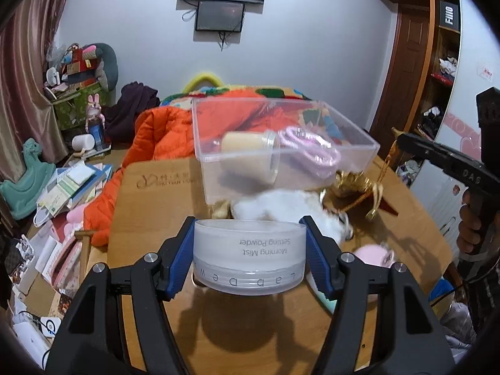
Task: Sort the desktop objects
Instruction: 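Grasp the gold gourd charm with the right tool while the left tool grasps the white compact, then lower the gourd charm and white compact into the clear box and release both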
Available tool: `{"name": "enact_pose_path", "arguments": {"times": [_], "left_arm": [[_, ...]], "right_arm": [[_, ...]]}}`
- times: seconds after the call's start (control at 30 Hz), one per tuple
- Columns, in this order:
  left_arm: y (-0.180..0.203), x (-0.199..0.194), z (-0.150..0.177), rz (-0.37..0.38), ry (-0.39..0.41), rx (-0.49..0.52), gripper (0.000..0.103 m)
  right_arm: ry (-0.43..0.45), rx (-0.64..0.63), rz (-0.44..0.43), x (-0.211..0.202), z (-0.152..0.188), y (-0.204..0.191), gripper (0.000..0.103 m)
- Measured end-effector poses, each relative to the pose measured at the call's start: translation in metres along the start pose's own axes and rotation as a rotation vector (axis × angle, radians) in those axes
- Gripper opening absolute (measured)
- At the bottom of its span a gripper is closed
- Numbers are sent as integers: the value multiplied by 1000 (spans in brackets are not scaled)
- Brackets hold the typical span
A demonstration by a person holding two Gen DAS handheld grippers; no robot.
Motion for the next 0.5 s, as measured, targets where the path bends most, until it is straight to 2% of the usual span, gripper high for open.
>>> {"name": "enact_pose_path", "arguments": {"times": [0.27, 0.5], "left_arm": [[13, -4, -37, 22, 61, 31, 65], [21, 6, -61, 39, 69, 34, 65]], "right_arm": [[31, 1, -7, 10, -21, 1, 18], [42, 13, -15, 25, -36, 6, 18]]}}
Point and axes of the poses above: each gripper's, at about its wrist camera, not at the fingertips, and x roughly the way its jaws point, y to its right, z to its underside, the point moved 8 cm from there along x, roughly the way its jaws point, and after that the axes turned 15 degrees about -x, right-handed, at the moved point
